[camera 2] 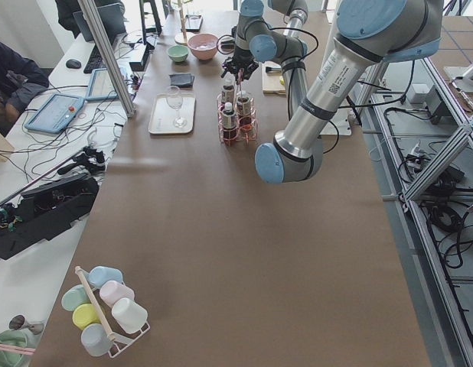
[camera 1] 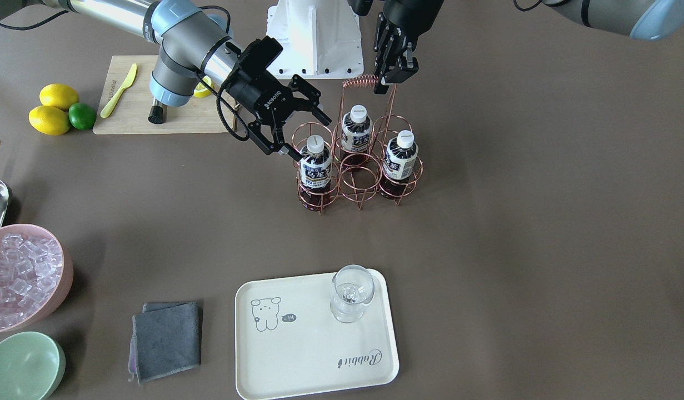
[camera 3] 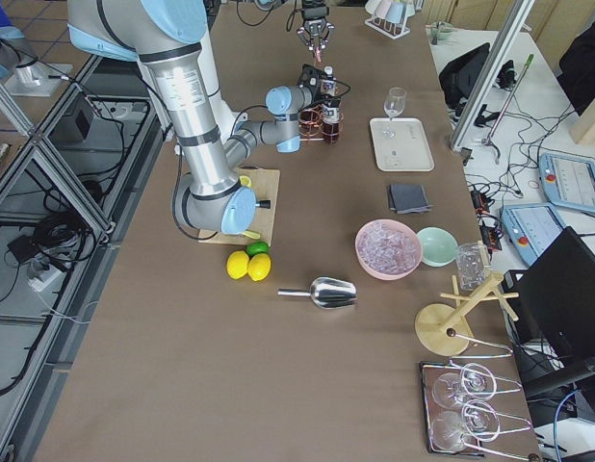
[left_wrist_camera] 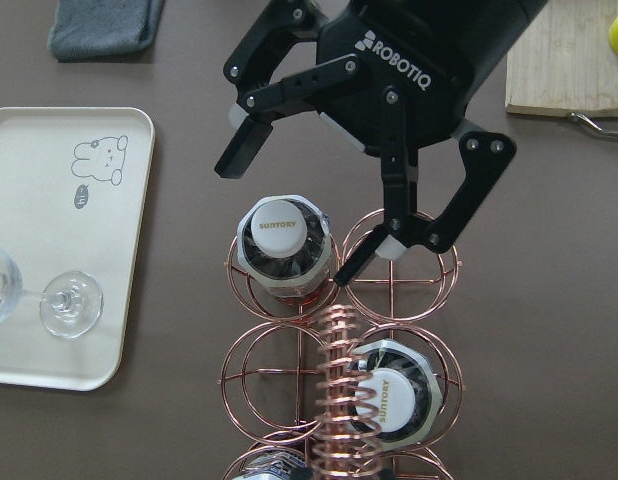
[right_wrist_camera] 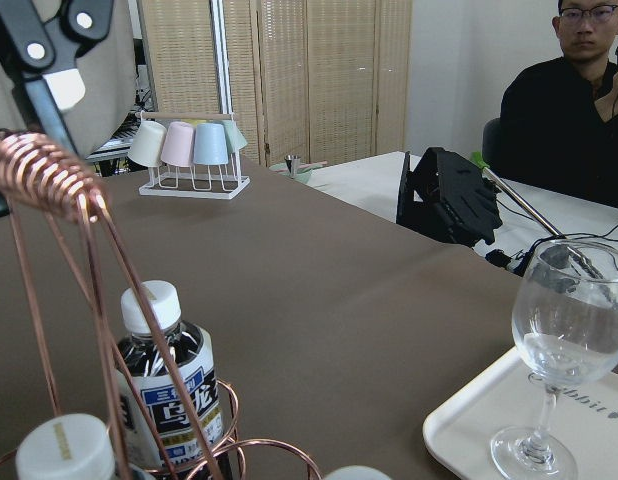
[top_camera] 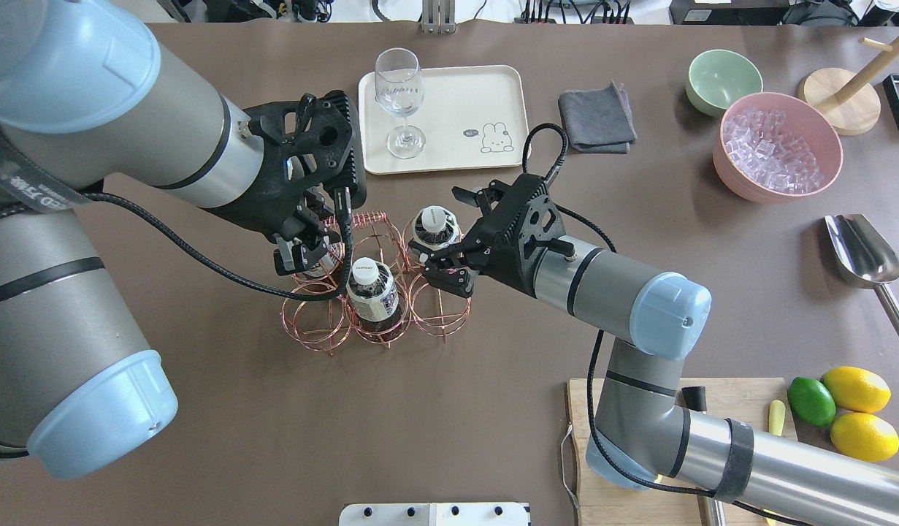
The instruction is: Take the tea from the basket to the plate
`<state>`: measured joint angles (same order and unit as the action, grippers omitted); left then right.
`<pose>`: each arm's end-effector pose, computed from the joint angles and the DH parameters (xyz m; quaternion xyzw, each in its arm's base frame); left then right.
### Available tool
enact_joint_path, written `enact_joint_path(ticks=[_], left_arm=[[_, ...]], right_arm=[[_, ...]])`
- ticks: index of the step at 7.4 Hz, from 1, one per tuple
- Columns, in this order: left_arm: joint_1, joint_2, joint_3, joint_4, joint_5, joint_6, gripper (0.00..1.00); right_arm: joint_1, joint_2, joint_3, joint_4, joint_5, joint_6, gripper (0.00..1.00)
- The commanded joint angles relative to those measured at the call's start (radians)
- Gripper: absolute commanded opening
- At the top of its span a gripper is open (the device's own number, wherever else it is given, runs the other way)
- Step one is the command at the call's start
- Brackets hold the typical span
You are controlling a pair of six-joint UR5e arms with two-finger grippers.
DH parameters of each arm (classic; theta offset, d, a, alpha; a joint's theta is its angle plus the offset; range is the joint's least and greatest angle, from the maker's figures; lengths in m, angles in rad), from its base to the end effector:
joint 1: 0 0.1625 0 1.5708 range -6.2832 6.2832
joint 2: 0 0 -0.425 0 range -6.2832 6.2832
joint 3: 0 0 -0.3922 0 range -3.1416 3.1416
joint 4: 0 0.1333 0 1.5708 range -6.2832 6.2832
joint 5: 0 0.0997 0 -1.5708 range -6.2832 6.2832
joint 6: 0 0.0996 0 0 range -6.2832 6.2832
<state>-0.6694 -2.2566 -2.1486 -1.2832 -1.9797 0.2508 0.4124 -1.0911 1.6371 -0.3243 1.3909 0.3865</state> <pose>0.3491 -0.3957 0.0862 0.3777 0.3166 0.5510 0.6734 -0.4937 -0.3809 0.2171 0.5962 -0.5027 -0.1692 0.6027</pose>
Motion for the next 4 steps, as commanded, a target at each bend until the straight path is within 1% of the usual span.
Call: enact_joint_path(ticks=[1,2,4], left_arm=[[0.001,-0.003,0.003,0.001,-0.001,0.001,0.00],[-0.001,-0.003,0.000,0.002,-0.001,0.001,0.00],[-0.001,-0.003,0.003,0.002,-0.001,0.001,0.00]], right_arm=[[-0.001,0.008,-0.008,-0.001,-0.018,-0.037,0.67],[-0.001,0.011,-0.010,0.001,-0.019,-0.035,0.61],[0.000,0.017,-0.022,-0.001,-0.023,-0.037,0.61]])
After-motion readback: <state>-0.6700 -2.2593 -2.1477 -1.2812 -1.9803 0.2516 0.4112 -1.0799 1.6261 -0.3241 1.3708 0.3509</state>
